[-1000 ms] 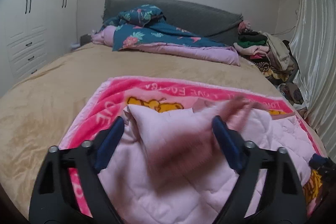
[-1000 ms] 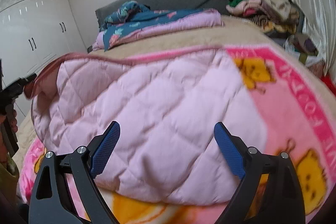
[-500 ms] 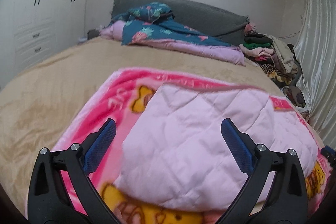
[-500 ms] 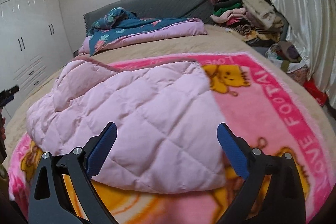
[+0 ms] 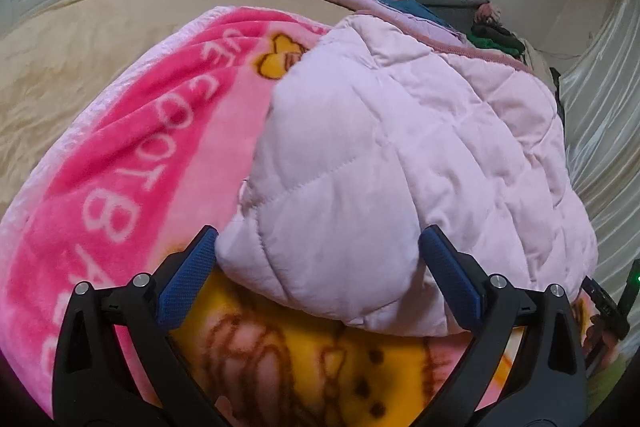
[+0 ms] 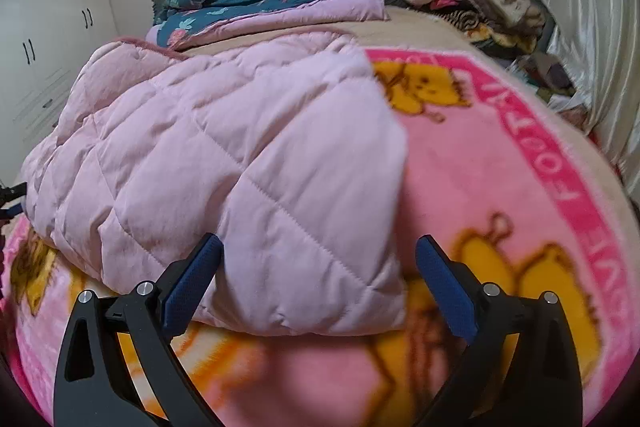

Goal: Fold large clothes
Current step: 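Grasp the side edge of the folded jacket with the left tool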

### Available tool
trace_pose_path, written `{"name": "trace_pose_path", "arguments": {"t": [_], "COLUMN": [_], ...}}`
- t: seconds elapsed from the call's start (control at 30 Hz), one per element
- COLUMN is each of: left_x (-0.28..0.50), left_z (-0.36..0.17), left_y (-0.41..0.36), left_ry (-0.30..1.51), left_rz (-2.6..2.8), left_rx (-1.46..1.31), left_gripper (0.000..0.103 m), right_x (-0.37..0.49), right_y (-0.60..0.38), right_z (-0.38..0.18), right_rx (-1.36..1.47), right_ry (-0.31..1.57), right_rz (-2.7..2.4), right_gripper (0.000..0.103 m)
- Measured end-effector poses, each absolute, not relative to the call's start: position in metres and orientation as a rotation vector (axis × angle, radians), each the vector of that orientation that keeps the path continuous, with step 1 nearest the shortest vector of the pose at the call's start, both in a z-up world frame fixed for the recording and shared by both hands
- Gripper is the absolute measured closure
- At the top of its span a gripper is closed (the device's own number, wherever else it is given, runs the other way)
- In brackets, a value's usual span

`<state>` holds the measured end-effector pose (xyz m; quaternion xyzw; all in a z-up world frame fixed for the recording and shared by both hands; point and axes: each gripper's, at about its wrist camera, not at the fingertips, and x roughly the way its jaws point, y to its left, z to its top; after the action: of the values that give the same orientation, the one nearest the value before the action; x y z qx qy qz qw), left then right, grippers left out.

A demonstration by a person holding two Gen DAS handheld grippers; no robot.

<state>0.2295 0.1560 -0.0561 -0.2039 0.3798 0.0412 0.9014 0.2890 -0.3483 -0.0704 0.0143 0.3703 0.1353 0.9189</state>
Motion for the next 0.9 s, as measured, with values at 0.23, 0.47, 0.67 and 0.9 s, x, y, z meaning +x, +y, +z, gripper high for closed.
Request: {"name": "trace_pose_path", "arguments": {"t": [0.23,0.47,0.67,0.9], "left_x": [0.239,0.275,0.3,0.302], "left_z": [-0.024,0.009,-0.01,-0.029], "left_y": [0.128,0.129,0.121,0.131], "left_ry": [0.703,0.619,0.659,0.701], "left_rz": [0.138,0.205,0.277,0.271], "left_rx": [-0.297,-0.319,-0.262,-0.269], "left_gripper": [0.075,0.075,0.075,0.068], "right_x": [0.291,0.337,0.37,0.385], "right_y": [-0.333,-0.329,-0.328,-0.321], "right_z": [-0.044,-0.014,-0.043,-0.06], "right_rx": [0.046,0.095,0.124,0.102], "right_ry": [0.641,0.583,0.682,0.714], "right_rz": [0.261,0.178,0.125,0.1], "right_gripper": [0.083,0.084,0.084,0.084]}}
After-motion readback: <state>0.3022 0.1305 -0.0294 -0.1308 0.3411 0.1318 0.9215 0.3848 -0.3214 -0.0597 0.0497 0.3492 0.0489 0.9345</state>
